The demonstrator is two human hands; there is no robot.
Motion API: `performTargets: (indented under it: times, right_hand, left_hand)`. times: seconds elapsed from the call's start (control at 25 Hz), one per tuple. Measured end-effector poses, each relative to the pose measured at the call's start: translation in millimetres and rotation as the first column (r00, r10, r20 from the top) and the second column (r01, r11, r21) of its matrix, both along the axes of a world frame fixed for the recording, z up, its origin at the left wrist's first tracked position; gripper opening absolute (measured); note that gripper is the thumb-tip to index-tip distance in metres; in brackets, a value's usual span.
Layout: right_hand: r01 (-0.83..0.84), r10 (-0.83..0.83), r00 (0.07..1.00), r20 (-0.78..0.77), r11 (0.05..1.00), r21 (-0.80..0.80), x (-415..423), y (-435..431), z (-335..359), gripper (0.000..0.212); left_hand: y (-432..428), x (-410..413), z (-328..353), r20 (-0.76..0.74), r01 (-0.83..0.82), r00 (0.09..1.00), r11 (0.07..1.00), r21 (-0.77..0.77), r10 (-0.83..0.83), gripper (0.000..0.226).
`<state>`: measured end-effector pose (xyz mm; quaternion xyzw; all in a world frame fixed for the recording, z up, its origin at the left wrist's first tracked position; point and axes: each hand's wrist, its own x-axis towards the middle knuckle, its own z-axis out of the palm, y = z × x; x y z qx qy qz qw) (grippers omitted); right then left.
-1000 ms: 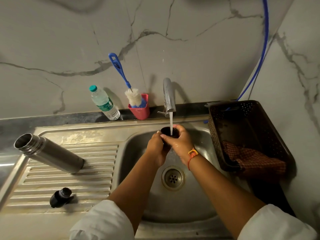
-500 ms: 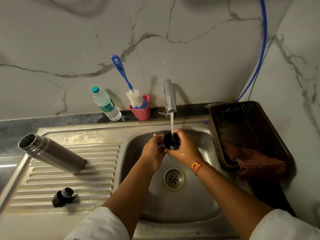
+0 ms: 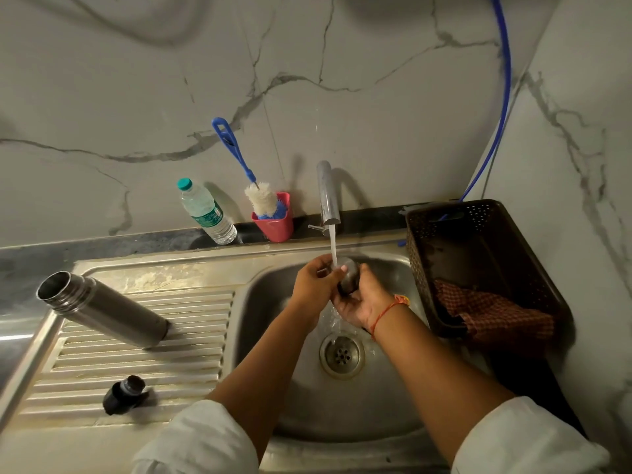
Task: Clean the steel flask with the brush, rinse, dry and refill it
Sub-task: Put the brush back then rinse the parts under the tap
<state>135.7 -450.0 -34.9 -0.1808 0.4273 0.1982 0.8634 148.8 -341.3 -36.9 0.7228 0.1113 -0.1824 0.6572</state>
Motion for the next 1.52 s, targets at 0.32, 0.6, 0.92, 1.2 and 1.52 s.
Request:
performTargets:
  times: [0.32, 0.6, 0.92, 1.2, 1.52]
  right_hand:
    - [-0.174, 0.208, 0.974, 0.088, 0.941, -0.291, 6.6, 7.1, 6.3, 0.026]
    - [-0.106, 0.465, 0.874, 0.145, 0.472, -0.875, 4.7, 11.1, -8.6, 0.049]
    - [0.042, 0.603, 0.783, 0.153, 0.194, -0.98, -5.3, 0.8, -7.6, 0.067]
    - [-0.021, 0.684, 0.728, -0.046, -0.045, -0.999, -2.8, -8.3, -3.2, 0.048]
    - [0.093, 0.688, 0.591, -0.422, -0.577, -0.811, -12.6, -2.6, 10.9, 0.054]
  left_hand:
    - [7.5, 4.8, 1.2, -0.008, -0.117, 0.993, 0.987, 0.113, 0.118, 0.011]
    - [9.7, 40.7, 13.5, 0.032, -0.025, 0.999, 0.981, 0.194, 0.019, 0.045]
    - [0.0, 75.6, 19.8, -0.048, -0.011, 0.999, 0.988, 0.157, 0.019, 0.038]
    - [-1.9, 75.3, 34.6, 0.102, 0.215, 0.96, 0.919, 0.331, -0.262, 0.039]
    - [48.4, 34.3, -8.4, 0.105, 0.276, 0.888, 0.702, 0.657, -0.448, 0.049]
